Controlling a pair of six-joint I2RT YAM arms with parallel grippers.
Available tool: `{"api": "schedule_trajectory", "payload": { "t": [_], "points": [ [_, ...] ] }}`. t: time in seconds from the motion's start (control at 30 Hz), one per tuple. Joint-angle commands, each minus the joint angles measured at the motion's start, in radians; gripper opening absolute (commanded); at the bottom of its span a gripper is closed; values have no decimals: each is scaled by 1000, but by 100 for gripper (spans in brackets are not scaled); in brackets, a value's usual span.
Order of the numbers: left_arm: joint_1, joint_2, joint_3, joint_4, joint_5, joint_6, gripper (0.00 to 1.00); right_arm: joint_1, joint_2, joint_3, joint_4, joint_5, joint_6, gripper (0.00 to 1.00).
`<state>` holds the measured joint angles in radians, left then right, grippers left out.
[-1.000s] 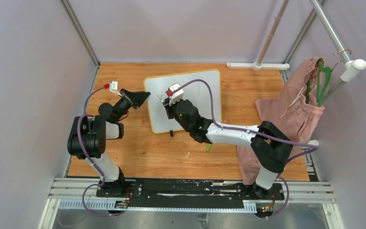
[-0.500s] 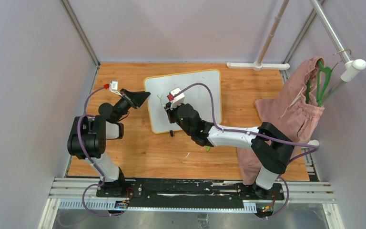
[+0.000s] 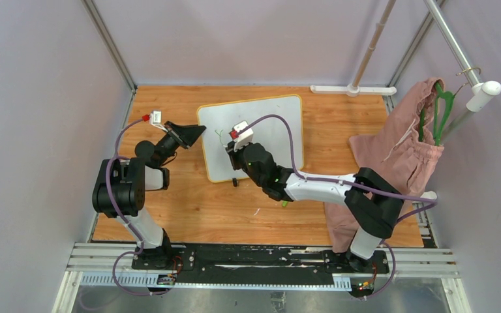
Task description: Write a sentence on the whiteboard
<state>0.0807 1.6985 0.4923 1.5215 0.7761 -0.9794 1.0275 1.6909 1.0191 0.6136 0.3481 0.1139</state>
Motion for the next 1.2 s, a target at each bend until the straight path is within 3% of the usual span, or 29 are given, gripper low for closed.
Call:
{"api": "schedule_trajectory", "payload": {
  "t": [0.0,0.33,1.17],
  "points": [
    [-20,-20,-10,38,26,8,0,8,-61,-8,-9,29,22,0],
    [-22,-14,-8,38,26,8,0,-8,-173,13,-29,28,-25,0],
    [-23,-18,-8,37,29,11,0,-69,-94,-13,-28,-119,-5,0]
  ]
}}
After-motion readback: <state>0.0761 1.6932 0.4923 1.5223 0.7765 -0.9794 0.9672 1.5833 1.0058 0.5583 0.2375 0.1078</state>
